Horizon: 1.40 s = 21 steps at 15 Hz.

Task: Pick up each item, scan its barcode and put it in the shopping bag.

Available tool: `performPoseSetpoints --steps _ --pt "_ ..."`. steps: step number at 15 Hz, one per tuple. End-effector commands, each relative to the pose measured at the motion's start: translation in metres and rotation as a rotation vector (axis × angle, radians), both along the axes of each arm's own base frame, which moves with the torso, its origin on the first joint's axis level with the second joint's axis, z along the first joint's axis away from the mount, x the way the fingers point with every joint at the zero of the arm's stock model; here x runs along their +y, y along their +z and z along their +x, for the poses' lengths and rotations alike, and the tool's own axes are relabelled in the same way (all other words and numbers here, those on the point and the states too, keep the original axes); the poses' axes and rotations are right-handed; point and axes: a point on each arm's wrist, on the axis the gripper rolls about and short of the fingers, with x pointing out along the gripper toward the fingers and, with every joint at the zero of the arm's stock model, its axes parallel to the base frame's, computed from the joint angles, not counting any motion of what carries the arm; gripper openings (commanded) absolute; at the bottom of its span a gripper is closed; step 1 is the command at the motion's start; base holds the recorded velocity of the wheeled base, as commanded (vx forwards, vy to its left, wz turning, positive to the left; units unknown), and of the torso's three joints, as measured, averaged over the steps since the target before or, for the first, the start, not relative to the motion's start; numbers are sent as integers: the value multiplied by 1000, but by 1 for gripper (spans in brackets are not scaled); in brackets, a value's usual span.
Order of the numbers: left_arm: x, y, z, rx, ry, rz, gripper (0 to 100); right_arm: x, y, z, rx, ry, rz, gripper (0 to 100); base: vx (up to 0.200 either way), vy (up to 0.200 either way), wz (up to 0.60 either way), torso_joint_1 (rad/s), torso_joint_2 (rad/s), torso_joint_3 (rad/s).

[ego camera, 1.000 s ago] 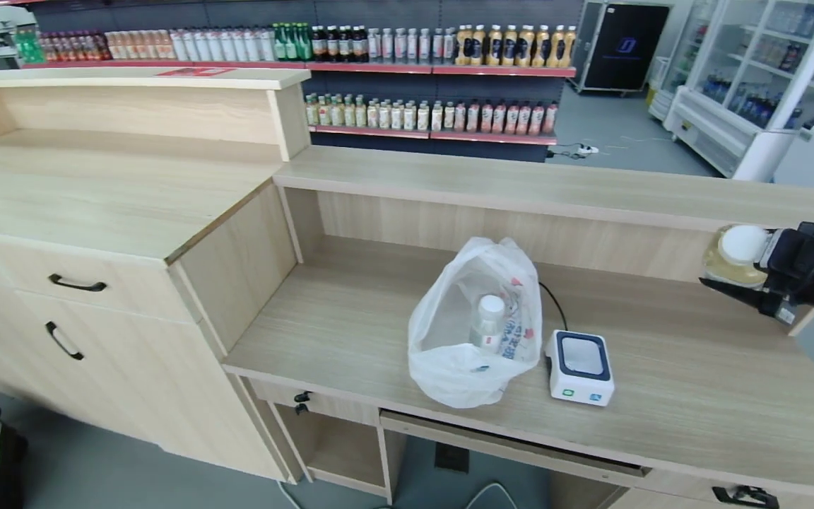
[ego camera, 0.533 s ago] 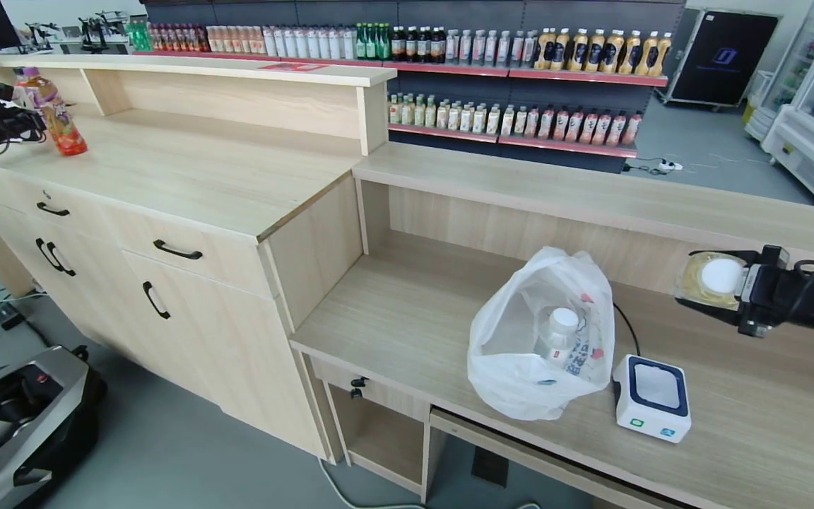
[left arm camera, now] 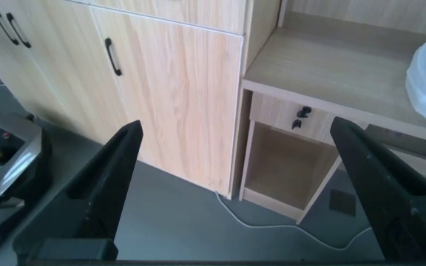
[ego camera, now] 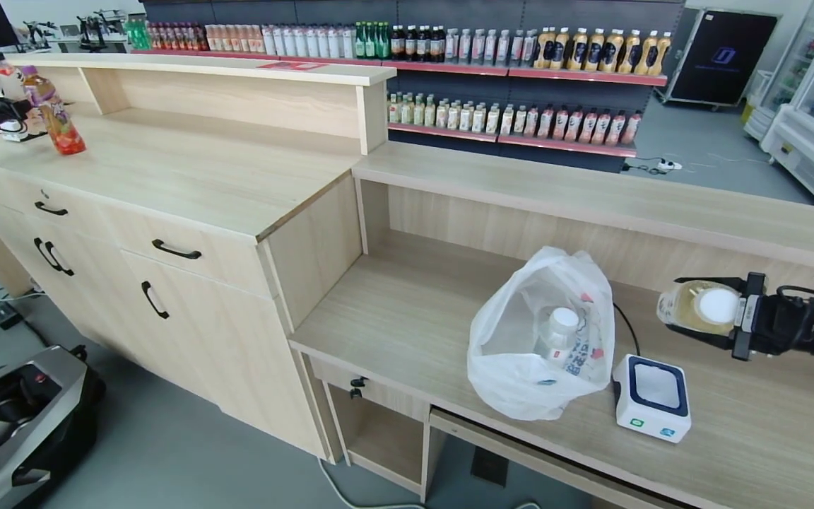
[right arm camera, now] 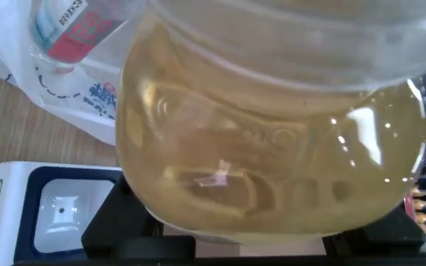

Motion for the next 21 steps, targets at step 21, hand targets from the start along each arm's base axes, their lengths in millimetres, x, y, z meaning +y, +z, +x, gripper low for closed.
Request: performPoseSetpoints --steps 21 --pt "0 0 0 0 1 0 100 -34 -70 11 46 65 -4 0 0 0 0 0 0 0"
